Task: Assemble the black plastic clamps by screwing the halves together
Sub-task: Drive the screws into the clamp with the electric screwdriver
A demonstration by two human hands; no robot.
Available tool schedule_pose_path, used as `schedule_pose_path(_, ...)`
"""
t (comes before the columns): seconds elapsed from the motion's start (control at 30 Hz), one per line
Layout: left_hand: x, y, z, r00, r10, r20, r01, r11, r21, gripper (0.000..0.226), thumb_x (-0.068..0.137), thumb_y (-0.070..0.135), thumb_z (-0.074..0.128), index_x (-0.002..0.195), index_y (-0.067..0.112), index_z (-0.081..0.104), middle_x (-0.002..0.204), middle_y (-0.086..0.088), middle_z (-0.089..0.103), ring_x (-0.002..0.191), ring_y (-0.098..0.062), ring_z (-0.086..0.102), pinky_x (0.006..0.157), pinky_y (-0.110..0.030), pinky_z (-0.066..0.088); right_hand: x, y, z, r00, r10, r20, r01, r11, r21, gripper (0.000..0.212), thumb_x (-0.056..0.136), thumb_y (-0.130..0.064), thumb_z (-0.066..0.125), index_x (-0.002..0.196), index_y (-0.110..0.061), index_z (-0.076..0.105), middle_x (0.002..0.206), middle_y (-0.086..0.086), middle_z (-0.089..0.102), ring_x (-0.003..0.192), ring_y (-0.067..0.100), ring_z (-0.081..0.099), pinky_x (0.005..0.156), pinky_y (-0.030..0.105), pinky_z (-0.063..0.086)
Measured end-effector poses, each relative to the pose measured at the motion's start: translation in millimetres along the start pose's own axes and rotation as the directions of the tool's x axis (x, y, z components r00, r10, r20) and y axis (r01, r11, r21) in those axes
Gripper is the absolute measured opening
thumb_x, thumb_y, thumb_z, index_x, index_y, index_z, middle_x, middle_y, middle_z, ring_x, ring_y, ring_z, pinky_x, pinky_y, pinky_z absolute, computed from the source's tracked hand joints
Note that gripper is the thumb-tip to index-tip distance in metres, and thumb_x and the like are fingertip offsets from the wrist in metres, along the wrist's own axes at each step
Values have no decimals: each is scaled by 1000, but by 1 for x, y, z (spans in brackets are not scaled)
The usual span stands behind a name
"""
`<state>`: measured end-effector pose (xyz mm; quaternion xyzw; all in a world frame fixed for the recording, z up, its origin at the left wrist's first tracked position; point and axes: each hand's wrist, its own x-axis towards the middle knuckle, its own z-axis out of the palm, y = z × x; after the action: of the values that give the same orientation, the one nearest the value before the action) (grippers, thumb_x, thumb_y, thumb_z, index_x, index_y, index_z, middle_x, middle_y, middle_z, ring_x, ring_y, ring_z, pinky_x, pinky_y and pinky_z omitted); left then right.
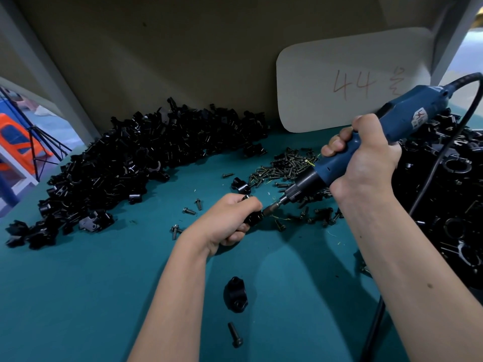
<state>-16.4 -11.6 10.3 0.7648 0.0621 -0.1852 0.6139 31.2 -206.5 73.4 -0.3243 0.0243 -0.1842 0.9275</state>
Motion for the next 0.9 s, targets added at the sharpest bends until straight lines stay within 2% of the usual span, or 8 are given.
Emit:
schedule_pose_path(0.27,1,1,1,1000,-29,11,29,999,-37,23,76,38,59,71,23,43,51,7,34,36,-6,23,35,-13,16,-4,2,2,999,7,36,-7,1000,-6,24,87,4,52,72,-11,40,58,4,41,45,16,39,48,26,36)
schedule_pose_path(0.4,1,-1,-2,999,-31,17,32,998,-46,26,92,31,57,71,22,43,52,6,34,38,-6,22,35,-13,16,-7,3,3,999,-14,45,15,1000,-23,25,88,5,51,73,-12,40,57,4,41,44,16,39,47,27,37)
schedule_pose_path(0.57,-1,2,-1,999,-33,-11,33,998,-54,23,78,36,59,72,22,43,52,7,33,39,-7,21,34,-13,15,-9,5,5,998,-44,44,45,999,-25,25,88,6,51,73,-11,41,57,5,40,44,16,39,47,27,36)
schedule_pose_path(0.7,-2,3,0,999,-23,-41,21,999,-43,26,95,27,55,72,21,43,51,7,32,39,-7,21,35,-14,16,-10,7,4,998,-60,1,60,998,-21,24,85,7,51,77,-12,40,59,7,38,45,18,38,48,28,37)
schedule_pose_path(0.9,-6,6,2,998,-40,-56,38,998,-44,25,97,24,52,75,20,43,54,5,30,42,-9,19,39,-17,10,-9,10,4,998,-68,-13,68,998,-18,21,83,6,52,84,-11,39,58,7,38,45,19,38,48,28,37)
